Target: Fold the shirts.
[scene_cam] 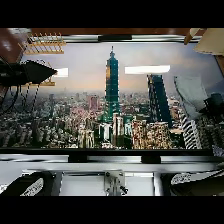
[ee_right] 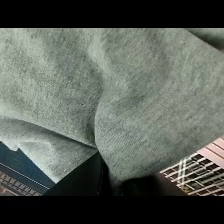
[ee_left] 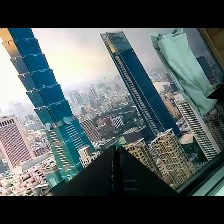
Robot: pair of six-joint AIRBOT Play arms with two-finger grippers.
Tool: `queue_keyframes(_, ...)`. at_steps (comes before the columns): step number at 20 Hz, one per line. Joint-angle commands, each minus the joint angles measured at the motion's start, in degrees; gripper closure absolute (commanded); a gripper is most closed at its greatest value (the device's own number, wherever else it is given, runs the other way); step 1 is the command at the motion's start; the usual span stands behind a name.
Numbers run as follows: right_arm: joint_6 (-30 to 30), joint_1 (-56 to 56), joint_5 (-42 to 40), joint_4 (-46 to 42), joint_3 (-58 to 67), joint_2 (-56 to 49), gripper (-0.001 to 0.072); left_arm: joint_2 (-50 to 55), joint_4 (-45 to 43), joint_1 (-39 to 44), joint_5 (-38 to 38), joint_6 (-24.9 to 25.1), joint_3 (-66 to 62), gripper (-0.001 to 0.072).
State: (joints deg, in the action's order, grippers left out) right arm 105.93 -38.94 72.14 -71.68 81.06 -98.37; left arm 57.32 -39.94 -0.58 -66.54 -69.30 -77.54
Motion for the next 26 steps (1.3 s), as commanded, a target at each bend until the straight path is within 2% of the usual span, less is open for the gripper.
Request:
queue_keyframes(1,1.73,0.59,1.44,-0.72,-0.83,0.09,0.0644,0.02,-0.04,0.02,0.09,0.22,0.02,0.0664)
queue_keyframes(2,2.05,0.59,1.46,-0.55,-0.83,0.09,0.0641,0.02,-0.09,0.02,0.09,0.22,0.02,0.0665)
queue_keyframes(3,1.57,0.52,1.73,-0.74,-0.79,0.33,0.0521,0.00,-0.13,0.02,0.02,0.20,0.02,0.0664)
queue_keyframes(4,0.00,0.37,3.21,-2.56,-0.52,0.92,0.0277,0.00,-0.13,0.02,0.02,0.22,0.02,0.0665)
queue_keyframes(5,-1.25,0.35,4.90,-5.29,-0.07,1.97,0.0206,0.02,-0.22,0.00,0.15,0.22,0.02,0.0665)
queue_keyframes(8,-1.14,0.31,10.60,-15.87,5.53,7.13,0.0206,0.61,-0.26,0.00,1.20,0.22,0.02,0.0665)
queue_keyframes(10,-2.62,0.61,9.57,-21.03,12.85,11.34,0.0211,1.77,-3.32,0.07,3.28,-0.55,0.00,0.0666)
queue_keyframes(12,-8.72,2.49,1.73,-15.19,19.21,15.56,0.0212,4.59,-18.45,1.53,6.49,-5.53,-0.98,0.0668)
queue_keyframes(13,-11.87,5.40,-2.84,-12.00,20.70,17.73,0.0212,7.50,-29.79,2.97,5.77,-10.54,-2.54,0.0668)
queue_keyframes(15,-14.49,14.60,-7.65,-9.92,20.85,20.52,0.0212,14.84,-47.08,6.21,-1.01,-17.59,-7.43,0.0667)
queue_keyframes(17,-13.81,25.29,-4.26,-14.47,20.83,19.47,0.0212,22.95,-59.06,9.49,-12.09,-19.96,-12.74,0.0661)
queue_keyframes(18,-11.08,30.21,0.24,-15.89,20.83,17.46,0.0210,26.32,-60.81,10.60,-16.52,-19.96,-14.36,0.0487)
queue_keyframes(19,-9.88,33.77,5.95,-14.10,20.83,14.58,0.0210,29.27,-60.59,11.41,-20.17,-20.72,-15.21,0.0008)
queue_keyframes(22,-9.84,39.93,19.12,-6.56,20.83,6.47,0.0208,32.76,-59.54,13.49,-25.14,-22.32,-15.06,-0.0003)
queue_keyframes(26,-9.33,44.74,19.85,-8.81,20.85,4.20,0.0209,31.26,-58.42,15.39,-22.51,-21.51,-15.10,-0.0002)
